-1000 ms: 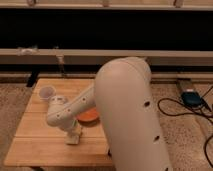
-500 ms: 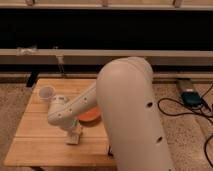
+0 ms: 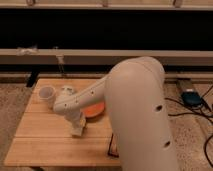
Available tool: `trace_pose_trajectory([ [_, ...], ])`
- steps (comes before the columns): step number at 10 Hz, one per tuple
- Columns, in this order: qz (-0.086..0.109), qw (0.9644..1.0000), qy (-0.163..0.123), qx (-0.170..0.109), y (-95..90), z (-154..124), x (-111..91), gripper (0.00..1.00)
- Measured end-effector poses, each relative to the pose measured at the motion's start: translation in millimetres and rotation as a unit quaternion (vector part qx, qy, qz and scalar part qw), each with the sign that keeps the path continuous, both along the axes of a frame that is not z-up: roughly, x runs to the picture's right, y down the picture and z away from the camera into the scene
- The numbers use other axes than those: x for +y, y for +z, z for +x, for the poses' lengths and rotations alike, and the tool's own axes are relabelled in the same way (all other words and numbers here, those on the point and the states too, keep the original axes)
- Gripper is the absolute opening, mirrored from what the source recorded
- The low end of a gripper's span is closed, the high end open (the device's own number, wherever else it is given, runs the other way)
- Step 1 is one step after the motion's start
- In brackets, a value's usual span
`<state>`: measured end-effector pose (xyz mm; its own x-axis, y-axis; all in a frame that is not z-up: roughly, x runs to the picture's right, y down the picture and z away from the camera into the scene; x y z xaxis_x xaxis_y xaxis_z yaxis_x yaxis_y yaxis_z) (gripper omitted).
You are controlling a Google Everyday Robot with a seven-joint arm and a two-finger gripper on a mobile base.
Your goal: Wipe the white sponge on the table
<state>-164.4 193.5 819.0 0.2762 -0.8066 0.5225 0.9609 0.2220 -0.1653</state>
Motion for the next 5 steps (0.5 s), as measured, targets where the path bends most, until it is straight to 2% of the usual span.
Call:
trace_pose_trajectory([
  [5,-0.002,0.9998,-0.014,-0.011,-3.9,-25.2,9.5,0.00],
])
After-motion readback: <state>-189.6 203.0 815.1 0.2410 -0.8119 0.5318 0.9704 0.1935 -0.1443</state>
